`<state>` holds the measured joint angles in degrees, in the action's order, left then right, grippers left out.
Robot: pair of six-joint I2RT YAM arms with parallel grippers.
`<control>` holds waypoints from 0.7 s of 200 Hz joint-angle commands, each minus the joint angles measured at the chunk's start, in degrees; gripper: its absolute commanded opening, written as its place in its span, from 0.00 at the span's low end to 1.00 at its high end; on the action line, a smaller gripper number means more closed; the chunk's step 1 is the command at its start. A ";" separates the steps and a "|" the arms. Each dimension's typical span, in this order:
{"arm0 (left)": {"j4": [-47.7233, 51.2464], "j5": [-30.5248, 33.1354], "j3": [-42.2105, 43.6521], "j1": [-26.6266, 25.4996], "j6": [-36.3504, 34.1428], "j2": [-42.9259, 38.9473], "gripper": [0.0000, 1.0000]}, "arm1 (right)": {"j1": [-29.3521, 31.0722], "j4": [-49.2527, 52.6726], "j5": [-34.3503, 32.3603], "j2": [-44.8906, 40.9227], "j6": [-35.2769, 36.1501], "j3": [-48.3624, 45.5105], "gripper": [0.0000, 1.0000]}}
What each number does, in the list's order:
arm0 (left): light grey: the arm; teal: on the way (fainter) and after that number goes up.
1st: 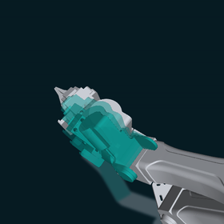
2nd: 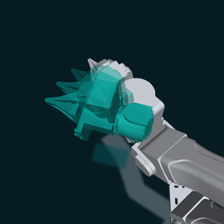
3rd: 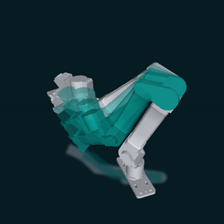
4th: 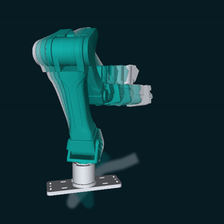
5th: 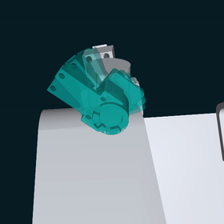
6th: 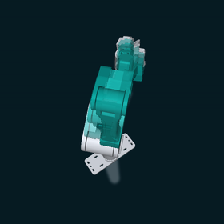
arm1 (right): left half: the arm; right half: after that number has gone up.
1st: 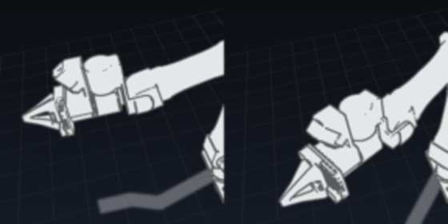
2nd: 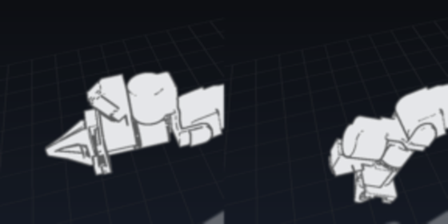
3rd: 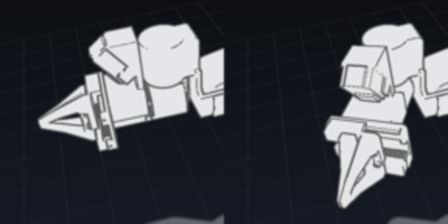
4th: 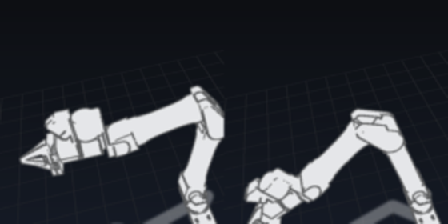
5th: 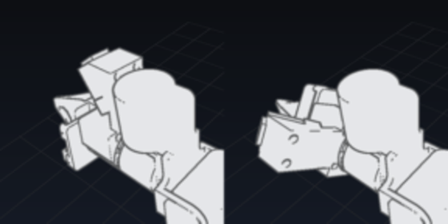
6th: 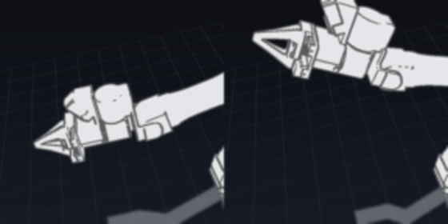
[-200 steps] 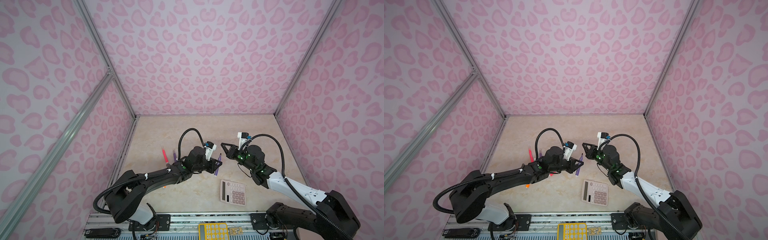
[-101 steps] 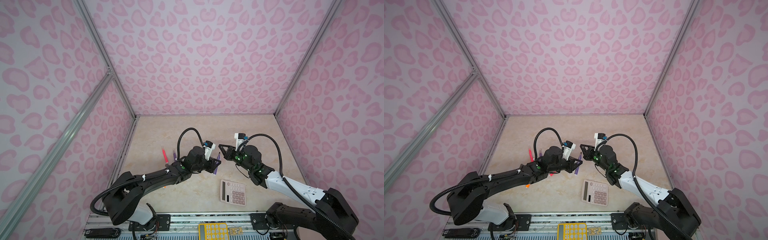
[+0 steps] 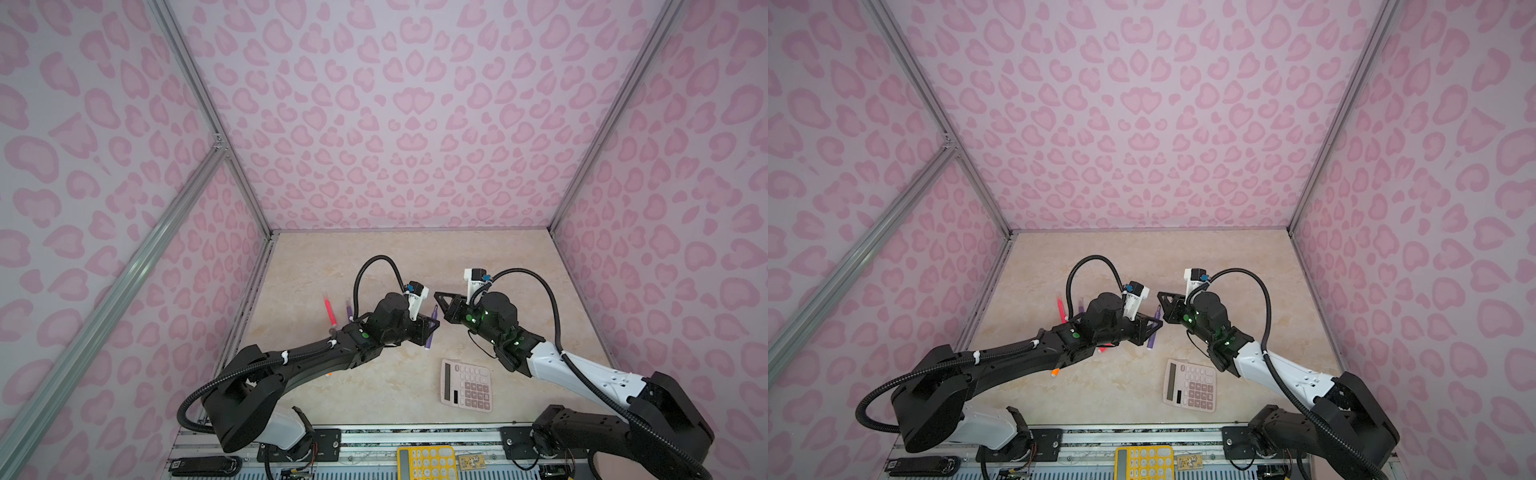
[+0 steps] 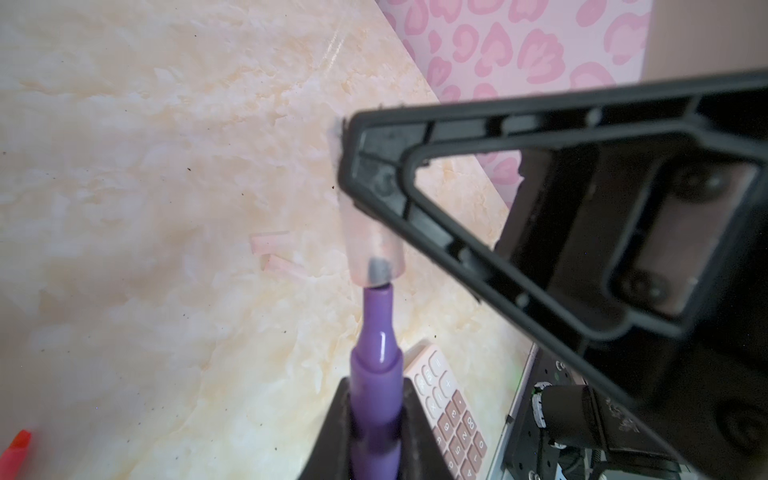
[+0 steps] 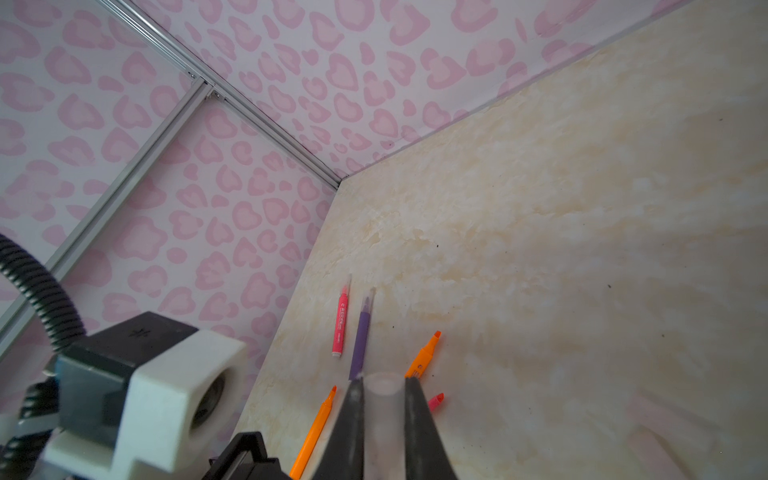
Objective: Insert the pens into the pen caps
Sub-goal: 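Lower the cap onto the purple marker tip with the right gripper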
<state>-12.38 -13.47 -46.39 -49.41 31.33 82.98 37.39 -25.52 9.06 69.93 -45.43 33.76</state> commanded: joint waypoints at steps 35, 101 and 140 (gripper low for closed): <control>0.54 3.00 -0.57 0.10 -1.16 -1.34 0.03 | 1.59 -1.42 -1.13 0.49 -0.27 -0.13 0.00; 1.13 5.66 -0.20 0.71 -0.67 -2.33 0.03 | 4.88 -3.15 -4.98 0.16 -2.68 -2.57 0.00; 2.89 7.59 0.51 1.31 -0.13 -3.82 0.03 | 5.94 -6.18 -4.80 0.06 -2.91 -3.85 0.00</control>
<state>-8.97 -10.09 -46.28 -48.75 30.65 80.60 42.76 -30.20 4.36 69.87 -48.01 30.87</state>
